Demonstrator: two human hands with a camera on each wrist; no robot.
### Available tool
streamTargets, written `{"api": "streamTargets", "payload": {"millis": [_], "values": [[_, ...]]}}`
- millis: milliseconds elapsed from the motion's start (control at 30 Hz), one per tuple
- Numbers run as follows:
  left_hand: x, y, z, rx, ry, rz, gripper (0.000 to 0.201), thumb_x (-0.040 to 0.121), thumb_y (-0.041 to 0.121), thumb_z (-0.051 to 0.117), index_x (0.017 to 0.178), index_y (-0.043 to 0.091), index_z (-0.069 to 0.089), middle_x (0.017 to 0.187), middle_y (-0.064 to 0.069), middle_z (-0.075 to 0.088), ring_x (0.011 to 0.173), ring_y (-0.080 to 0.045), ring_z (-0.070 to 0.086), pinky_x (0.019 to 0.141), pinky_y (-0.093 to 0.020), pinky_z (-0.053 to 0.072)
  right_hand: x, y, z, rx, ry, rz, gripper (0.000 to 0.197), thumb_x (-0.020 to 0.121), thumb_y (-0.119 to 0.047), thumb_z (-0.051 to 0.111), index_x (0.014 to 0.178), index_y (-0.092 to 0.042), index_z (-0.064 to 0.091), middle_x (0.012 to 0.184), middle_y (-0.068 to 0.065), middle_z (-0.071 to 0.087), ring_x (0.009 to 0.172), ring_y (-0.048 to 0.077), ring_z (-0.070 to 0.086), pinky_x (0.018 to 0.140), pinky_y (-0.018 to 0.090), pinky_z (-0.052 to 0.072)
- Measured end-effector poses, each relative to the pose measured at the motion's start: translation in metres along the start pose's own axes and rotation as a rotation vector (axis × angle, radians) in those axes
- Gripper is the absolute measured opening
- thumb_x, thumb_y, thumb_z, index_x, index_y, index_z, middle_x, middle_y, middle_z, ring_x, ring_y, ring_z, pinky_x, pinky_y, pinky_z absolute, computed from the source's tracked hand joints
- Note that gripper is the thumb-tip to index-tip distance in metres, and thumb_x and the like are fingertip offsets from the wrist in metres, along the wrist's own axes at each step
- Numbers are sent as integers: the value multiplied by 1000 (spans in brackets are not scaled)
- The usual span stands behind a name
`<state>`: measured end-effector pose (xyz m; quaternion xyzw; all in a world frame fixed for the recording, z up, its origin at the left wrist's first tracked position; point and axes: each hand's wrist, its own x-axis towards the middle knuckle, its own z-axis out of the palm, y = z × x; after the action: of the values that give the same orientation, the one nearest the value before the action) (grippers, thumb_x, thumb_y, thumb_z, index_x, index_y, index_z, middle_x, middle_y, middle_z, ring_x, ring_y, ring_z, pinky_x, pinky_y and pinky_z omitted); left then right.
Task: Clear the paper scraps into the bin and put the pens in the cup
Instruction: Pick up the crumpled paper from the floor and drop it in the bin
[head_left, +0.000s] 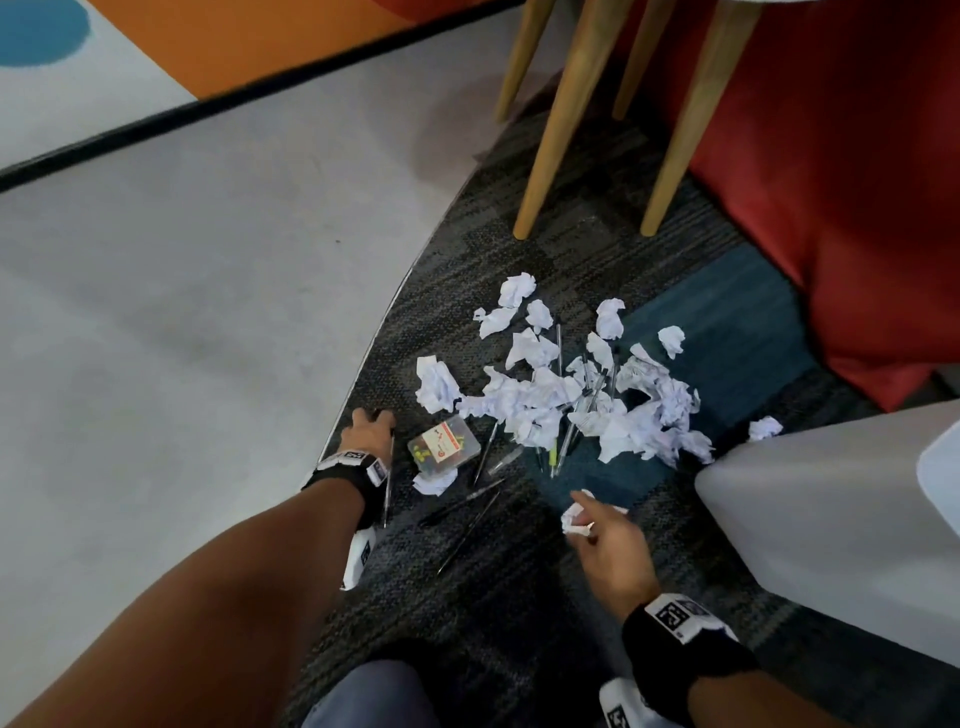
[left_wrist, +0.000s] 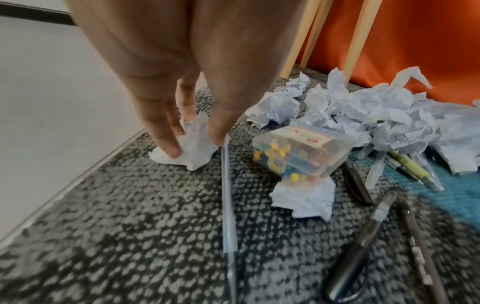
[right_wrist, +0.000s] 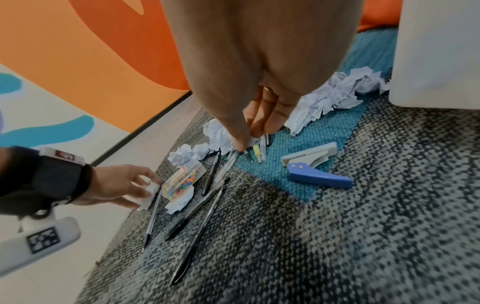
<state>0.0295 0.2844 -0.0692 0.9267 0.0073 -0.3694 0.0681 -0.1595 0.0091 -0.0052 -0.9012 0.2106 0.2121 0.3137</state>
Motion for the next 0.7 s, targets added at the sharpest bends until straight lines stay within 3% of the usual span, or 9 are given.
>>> {"api": "streamTargets", "payload": {"millis": [100,233,300,400,533,600,700], "values": [[-3,-8,-1,-16,-9,14,35,89,10,49,124,14,48,127,-21,38,107,-46,56,97,-46,46,-11,1,11,-7,-26,-42,34,93,-13,60,127,-14,63,126,6,62,119,24,56,100,31,43],[-10,-6,-13,-58,-33,39,33,86,11,50,118,17,50,125,-19,50,109,-40,55,92,-43,49,-25,-1,13,3,-19,-78,27,91,-7,62,116,-11,70,120,8,64,114,26,59,95,31,45],[-21,7,-26,-97,-24,62,35,85,7,53,118,18,51,123,-17,52,107,-37,56,90,-42,50,-29,-4,6,30,21,-80,24,90,-5,63,111,-10,72,111,7,65,106,28,62,88,26,43],[-55,46,-56,-149,25,154,35,88,6,53,121,17,51,120,-15,47,99,-38,60,88,-38,48,-32,-8,-17,69,102,-86,21,89,-6,64,105,-15,74,104,-1,51,94,22,61,83,16,38],[-106,117,-78,-189,96,363,31,95,13,49,125,19,51,116,-12,49,99,-35,59,87,-35,46,-36,-4,-65,149,243,-83,16,91,-17,64,103,-22,73,129,-6,38,107,11,51,95,21,41],[-126,149,-80,-214,92,471,30,97,16,49,126,21,50,115,-9,50,97,-30,60,86,-32,45,-35,-4,-86,193,324,-92,16,92,-18,64,104,-24,71,129,-7,50,111,11,54,97,24,43],[-153,208,-78,-222,48,639,31,97,22,49,128,25,50,116,-6,51,96,-26,60,85,-29,44,-43,7,-120,265,493,-100,15,92,-19,65,106,-19,71,110,-6,64,104,11,58,95,29,45]]}}
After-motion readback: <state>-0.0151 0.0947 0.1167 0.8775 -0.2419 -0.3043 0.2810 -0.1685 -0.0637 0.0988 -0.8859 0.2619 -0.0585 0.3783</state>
